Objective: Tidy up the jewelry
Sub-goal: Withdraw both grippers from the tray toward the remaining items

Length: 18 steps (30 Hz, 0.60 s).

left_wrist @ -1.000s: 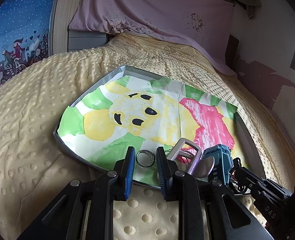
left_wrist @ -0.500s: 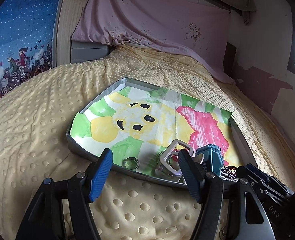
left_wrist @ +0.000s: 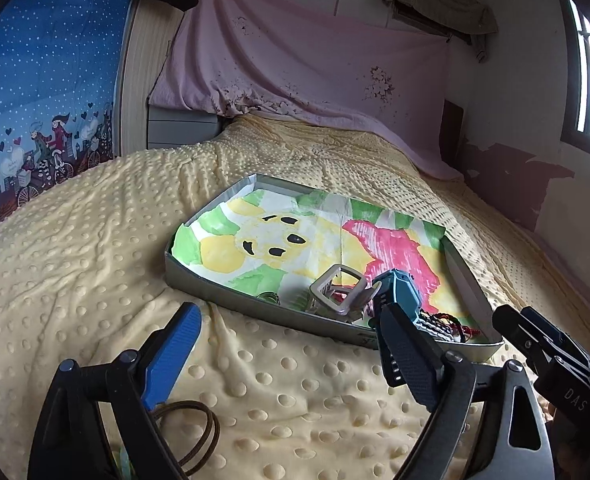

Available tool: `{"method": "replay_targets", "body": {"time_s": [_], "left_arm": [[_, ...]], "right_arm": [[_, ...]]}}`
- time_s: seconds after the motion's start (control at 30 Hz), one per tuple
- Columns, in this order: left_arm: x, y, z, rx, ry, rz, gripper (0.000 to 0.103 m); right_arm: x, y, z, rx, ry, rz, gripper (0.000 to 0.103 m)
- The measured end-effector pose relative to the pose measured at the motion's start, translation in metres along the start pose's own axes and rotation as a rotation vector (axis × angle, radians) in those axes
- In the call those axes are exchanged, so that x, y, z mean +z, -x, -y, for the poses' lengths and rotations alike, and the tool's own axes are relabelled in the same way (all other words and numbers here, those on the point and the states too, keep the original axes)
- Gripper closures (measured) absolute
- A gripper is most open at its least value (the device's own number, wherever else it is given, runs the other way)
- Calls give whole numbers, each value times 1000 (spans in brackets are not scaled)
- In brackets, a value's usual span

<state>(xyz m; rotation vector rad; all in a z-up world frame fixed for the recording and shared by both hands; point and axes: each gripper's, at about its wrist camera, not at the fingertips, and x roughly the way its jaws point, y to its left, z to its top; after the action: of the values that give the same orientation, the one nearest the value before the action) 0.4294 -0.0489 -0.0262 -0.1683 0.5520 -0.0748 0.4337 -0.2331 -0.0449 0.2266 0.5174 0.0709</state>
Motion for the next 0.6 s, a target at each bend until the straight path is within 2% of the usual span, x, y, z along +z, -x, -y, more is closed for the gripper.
{"method": "replay_targets", "body": {"time_s": [0.23,0.33,0.6], "left_arm": [[-14,34,-3,-1,-5,36,10],[-20,52,-5,1,5,67,6],[-33,90,-15,39,-13,119,3]], "right_arm": [[-8,30,-1,6,12,31,18],[-12,43,-4,10,21,38,13],[-25,72,-10,10,18,52,12]]}}
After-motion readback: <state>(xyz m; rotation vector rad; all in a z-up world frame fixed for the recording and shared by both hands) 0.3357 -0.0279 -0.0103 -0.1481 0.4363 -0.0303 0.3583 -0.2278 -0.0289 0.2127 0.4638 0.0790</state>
